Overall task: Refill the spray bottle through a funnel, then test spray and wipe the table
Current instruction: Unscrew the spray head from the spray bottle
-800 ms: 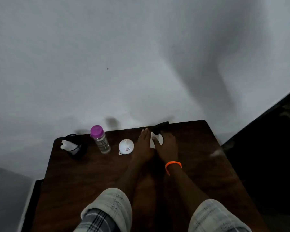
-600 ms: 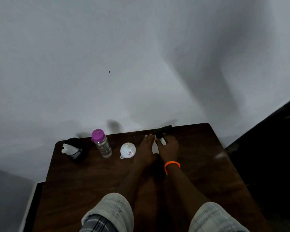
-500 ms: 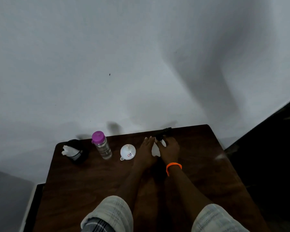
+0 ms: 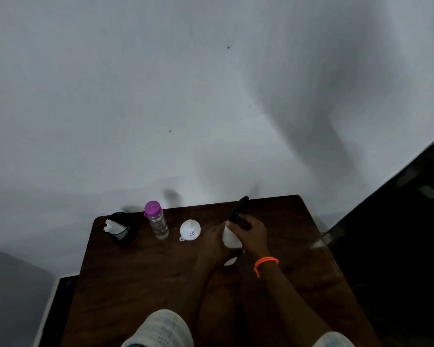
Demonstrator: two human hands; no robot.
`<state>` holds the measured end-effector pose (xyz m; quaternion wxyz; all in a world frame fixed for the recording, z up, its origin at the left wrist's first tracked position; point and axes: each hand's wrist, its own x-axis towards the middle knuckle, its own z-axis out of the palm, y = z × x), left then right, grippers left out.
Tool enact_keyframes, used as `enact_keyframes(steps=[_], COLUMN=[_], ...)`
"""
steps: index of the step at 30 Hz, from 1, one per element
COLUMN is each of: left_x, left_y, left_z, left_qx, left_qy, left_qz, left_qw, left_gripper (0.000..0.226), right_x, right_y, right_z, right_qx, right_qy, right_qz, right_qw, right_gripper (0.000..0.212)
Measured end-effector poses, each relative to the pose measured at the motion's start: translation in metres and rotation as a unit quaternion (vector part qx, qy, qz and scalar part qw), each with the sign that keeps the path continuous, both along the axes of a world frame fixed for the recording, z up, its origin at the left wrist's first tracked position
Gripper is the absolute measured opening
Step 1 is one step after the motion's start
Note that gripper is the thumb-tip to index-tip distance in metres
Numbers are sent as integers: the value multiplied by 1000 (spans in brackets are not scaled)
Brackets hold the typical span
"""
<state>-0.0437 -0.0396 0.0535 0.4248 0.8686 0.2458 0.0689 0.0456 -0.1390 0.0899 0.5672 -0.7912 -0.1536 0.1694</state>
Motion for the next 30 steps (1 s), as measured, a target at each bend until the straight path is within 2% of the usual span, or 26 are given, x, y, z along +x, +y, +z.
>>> enact_keyframes(steps=[3, 6, 9, 11, 14, 17, 20, 24, 27, 30], left_x=[-16, -24, -34, -44, -58, -68, -75, -86, -98, -104], left_y=[-19, -27, -26, -21, -11, -12, -15, -17, -19, -19], left_z=[30, 44, 53, 61, 66, 74, 77, 76, 81, 85], left_qx=[30, 41, 43, 26, -12, -17, -27, -47, -44, -60], left_qy=[-20, 14, 38, 48, 32, 31, 23, 9, 4, -5], left_qz=[2, -49, -70, -64, -37, -36, -29, -24, -21, -20], left_qw=[999, 998, 996, 996, 999, 999, 999, 999, 999, 998], left_gripper=[63, 67, 78, 75, 72, 62, 63, 63, 58, 58], right_x=[-16, -26, -31, -34, -34, -37, -47, -58, -63, -76], right_y=[-3, -7, -11, -16, -22, -23, -21, -27, -32, -31], right_z=[12, 25, 35, 45, 61, 68, 70, 73, 74, 80], right_qx=[-2, -20, -37, -19, 34, 67, 88, 100, 103, 127], right_qy=[-44, -70, -71, -38, 50, 101, 120, 142, 166, 163], right_qz=[-21, -34, 3, 49, 127, 127, 93, 135, 173, 171], right_qw=[999, 997, 997, 998, 990, 985, 985, 976, 965, 964], right_gripper=[34, 34, 29, 22, 26, 30, 29, 22, 28, 39])
